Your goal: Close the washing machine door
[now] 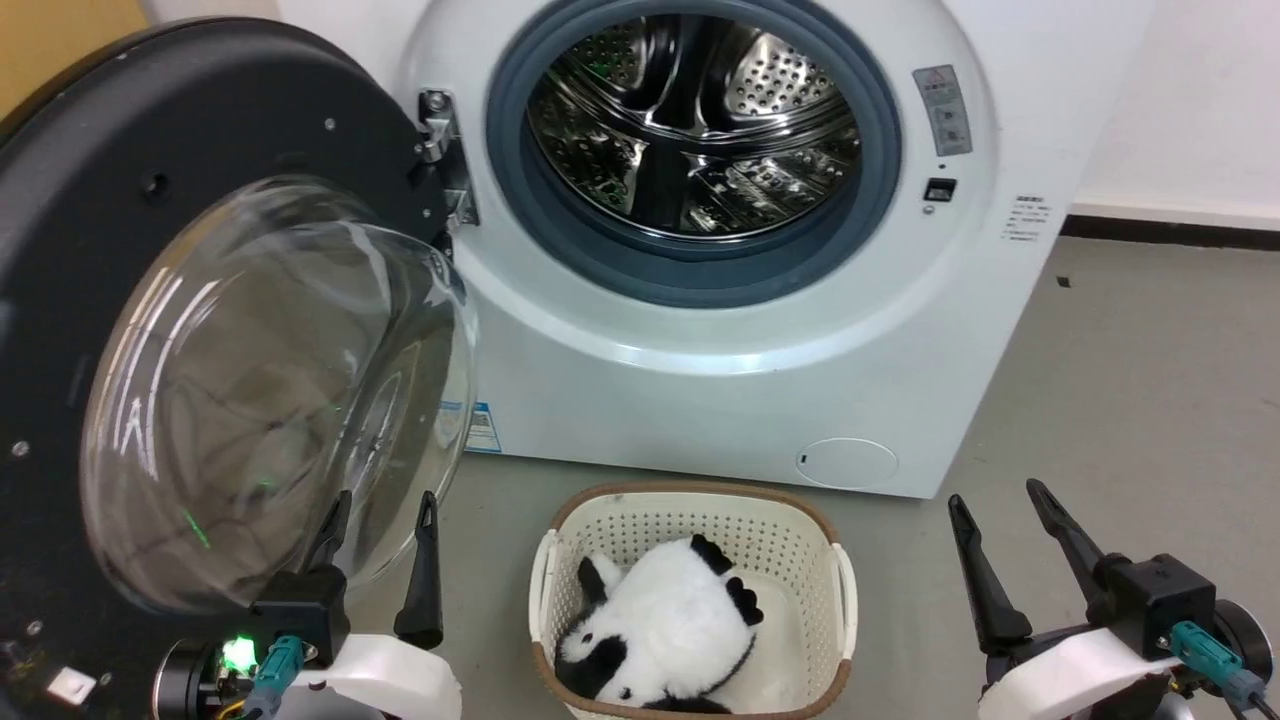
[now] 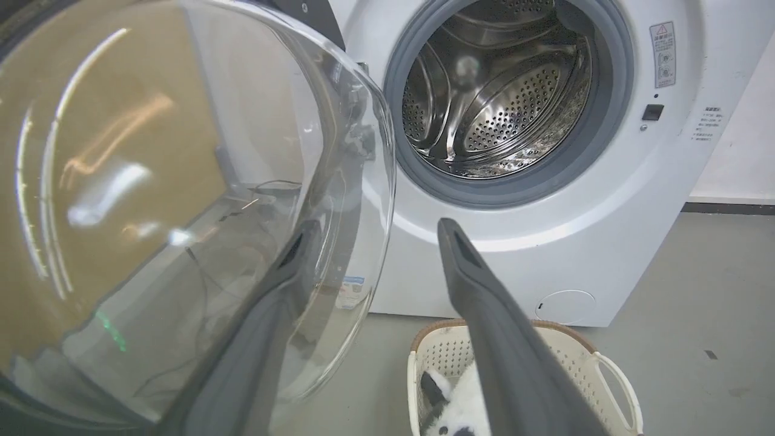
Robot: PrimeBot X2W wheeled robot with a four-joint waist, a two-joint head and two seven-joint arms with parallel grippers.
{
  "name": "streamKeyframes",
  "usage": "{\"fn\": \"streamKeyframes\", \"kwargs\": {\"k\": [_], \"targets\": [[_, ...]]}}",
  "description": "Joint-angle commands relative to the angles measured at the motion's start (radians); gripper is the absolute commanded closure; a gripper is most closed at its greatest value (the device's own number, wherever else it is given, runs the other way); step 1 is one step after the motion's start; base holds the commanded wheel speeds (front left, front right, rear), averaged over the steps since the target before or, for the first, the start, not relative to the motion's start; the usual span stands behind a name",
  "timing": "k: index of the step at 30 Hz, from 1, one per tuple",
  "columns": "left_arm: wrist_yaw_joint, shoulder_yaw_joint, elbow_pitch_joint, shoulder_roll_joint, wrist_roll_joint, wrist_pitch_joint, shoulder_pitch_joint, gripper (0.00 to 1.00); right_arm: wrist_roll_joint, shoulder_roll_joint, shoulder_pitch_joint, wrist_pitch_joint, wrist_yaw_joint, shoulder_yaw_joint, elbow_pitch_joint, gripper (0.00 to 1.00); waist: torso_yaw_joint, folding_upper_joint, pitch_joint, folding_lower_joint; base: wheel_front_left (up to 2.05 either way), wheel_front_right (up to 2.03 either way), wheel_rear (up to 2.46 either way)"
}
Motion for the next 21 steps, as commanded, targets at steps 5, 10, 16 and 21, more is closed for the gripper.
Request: {"fn": "streamKeyframes", "kwargs": {"k": [5,10,16,21], "targets": [[0.004,-0.002,-0.009,0.0,-0.012,-0.023,0.014,0.0,0.016,0.001,0.012,-0.022,0.0,0.001,0.0,0.0,0.044,-0.0001,-0.005,0.0,0.0,0.0,0.0],[0.006,-0.003,-0.013,0.0,-0.016,-0.031,0.019,0.0,0.023,0.002,0.014,-0.03,0.0,0.005,0.0,0.0,0.069,-0.0001,-0.007,0.0,0.0,0.0,0.0],[0.007,-0.002,-0.017,0.0,-0.021,-0.044,0.026,0.0,0.032,0.002,0.018,-0.042,0.0,0.009,0.0,0.0,0.106,-0.0001,-0.01,0.0,0.0,0.0,0.0],[0.009,-0.002,-0.023,0.0,-0.026,-0.054,0.031,0.0,0.04,0.002,0.02,-0.053,0.0,0.015,0.0,0.0,0.135,-0.0001,-0.011,0.0,0.0,0.0,0.0]]}}
